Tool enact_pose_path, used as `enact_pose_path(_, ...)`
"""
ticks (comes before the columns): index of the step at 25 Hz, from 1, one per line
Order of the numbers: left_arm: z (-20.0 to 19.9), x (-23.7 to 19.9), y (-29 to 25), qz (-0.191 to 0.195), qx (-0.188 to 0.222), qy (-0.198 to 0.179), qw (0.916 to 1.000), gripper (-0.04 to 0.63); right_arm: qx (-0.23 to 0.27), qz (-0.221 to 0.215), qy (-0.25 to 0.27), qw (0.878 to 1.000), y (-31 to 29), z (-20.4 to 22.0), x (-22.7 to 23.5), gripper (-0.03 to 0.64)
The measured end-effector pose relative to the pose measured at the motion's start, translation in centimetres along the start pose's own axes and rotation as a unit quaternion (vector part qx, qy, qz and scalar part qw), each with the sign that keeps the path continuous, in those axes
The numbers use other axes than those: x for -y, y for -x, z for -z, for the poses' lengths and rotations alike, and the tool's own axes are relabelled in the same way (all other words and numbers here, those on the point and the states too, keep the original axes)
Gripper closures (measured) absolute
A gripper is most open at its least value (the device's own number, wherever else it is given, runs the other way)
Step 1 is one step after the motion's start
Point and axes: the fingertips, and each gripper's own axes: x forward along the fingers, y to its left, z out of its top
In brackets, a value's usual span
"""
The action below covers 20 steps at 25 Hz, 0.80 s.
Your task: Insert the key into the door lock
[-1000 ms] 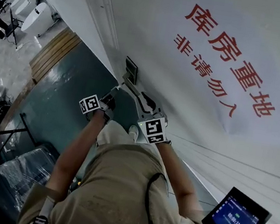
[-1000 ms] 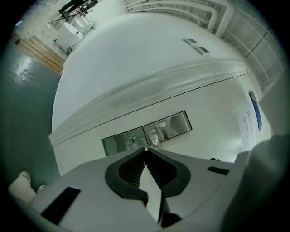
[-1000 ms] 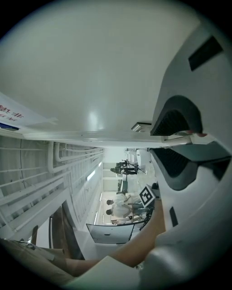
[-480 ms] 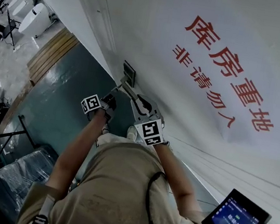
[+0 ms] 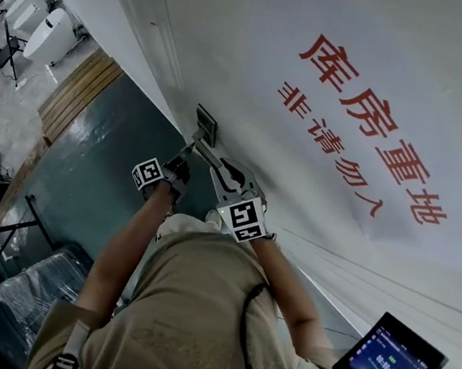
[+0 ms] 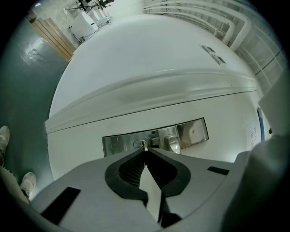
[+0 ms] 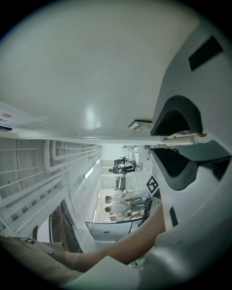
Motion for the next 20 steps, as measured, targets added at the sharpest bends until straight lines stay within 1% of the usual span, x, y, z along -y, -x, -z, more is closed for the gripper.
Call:
enact_pose_path(11,0.3,0.3,-1.0,0.015,0.003,0.012,0.9998,0.563,-0.002,-0.004,0.006,1.000,-0.2,0.1,0.3,0.540)
enact_pose_path(20,0.1,0.0,-1.4,0.012,0.011,0.018,0.9997,0.563,-0.002,-0.007,0.008,1.000,-0.1,0.2,0.3,0.540)
